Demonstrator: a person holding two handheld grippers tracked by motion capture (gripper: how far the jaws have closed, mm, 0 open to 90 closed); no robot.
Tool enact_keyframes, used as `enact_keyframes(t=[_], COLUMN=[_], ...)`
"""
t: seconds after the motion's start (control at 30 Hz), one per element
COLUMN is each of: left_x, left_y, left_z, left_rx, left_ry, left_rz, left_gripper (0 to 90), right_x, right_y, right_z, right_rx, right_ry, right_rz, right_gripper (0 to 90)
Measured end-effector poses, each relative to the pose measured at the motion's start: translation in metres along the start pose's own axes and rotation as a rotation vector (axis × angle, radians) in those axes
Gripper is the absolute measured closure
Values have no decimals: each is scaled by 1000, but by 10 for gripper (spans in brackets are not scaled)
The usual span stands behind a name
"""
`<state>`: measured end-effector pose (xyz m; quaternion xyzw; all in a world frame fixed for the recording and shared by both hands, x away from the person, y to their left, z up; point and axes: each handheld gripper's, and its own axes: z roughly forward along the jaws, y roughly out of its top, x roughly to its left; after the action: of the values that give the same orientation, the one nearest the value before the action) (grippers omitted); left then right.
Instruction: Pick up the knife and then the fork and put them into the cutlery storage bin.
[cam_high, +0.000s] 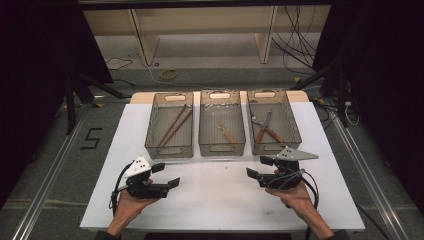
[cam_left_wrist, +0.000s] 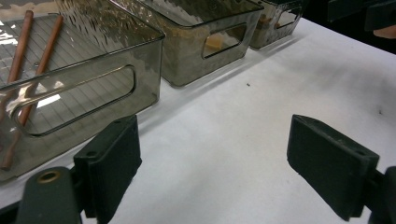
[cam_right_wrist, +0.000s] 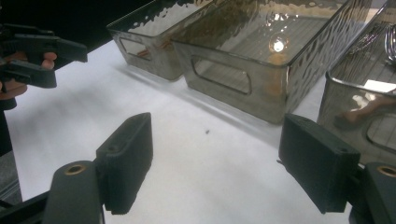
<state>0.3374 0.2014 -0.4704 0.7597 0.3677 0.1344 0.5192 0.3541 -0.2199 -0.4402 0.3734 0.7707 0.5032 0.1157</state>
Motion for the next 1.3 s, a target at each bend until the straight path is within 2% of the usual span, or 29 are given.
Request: enact_keyframes(t=[0.23,0.83,1.3], left_x=[-1,-4,-4], left_y=[-1,-2,-1], left_z=[2,2,2], left_rx=[0,5,3], left_ry=[-10,-22,-21], left_rz=[-11,-11,-8], left_gripper=[168,167,168], right_x=[1,2,2], right_y=[-12,-28,-30], right_z=[-8,-18,-18], right_rx=[-16,-19,-16], right_ry=[3,-9,-17], right_rz=[-10,13,6], right_gripper=[260,248,230])
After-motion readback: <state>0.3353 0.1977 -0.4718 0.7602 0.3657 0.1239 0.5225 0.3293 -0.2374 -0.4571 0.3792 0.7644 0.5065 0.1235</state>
